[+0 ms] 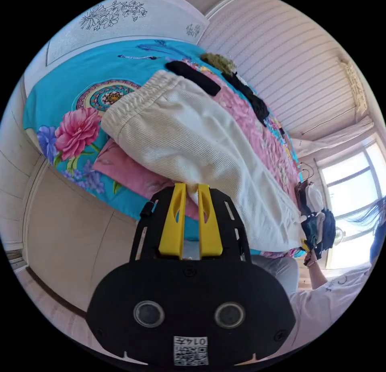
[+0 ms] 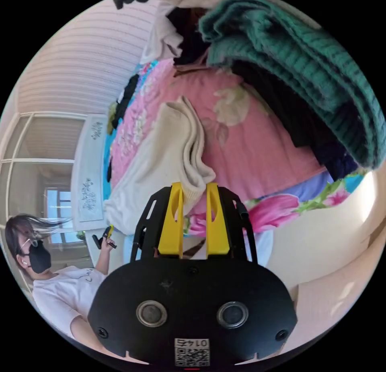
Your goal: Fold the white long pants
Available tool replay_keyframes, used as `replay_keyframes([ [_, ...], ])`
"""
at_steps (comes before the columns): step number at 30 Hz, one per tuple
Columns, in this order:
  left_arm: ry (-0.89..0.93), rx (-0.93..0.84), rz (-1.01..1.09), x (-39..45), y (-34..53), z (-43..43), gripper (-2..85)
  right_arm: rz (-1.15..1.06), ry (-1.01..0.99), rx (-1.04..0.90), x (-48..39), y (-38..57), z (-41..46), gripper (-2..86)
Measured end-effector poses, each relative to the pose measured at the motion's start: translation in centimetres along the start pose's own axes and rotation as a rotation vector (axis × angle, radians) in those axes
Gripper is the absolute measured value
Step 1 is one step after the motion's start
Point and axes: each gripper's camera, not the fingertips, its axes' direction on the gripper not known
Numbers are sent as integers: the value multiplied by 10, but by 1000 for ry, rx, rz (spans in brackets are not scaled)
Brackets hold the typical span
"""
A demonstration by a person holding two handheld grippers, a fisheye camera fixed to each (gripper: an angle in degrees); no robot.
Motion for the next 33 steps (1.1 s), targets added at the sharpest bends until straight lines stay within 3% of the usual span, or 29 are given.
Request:
replay_keyframes([
  [4, -161, 31, 92, 32, 31, -13, 44, -68, 219, 29, -29, 17, 7, 85],
  [8, -370, -34, 479, 129, 34, -15, 50, -325, 644, 212, -113, 27, 4, 81],
  [10, -418, -52, 671, 184, 34, 5, 53, -540, 667, 201, -161, 25, 26, 82],
  [14, -353, -143, 1077, 308, 37, 101, 53, -990, 545, -52, -265, 14, 127, 98],
  [17, -326, -177, 1300, 375, 41, 177, 55, -1194, 514, -208, -320, 10, 197, 106],
  [20, -295, -257, 1354, 417, 36, 249, 60, -1243, 494, -317, -348, 0, 250, 71],
  [23, -300, -376, 1278, 430, 41, 325, 58, -1139, 544, -448, -343, -15, 307, 43],
  [33, -243, -207, 1219, 454, 64, 346, -8, -1092, 360, -321, -340, -29, 264, 7],
])
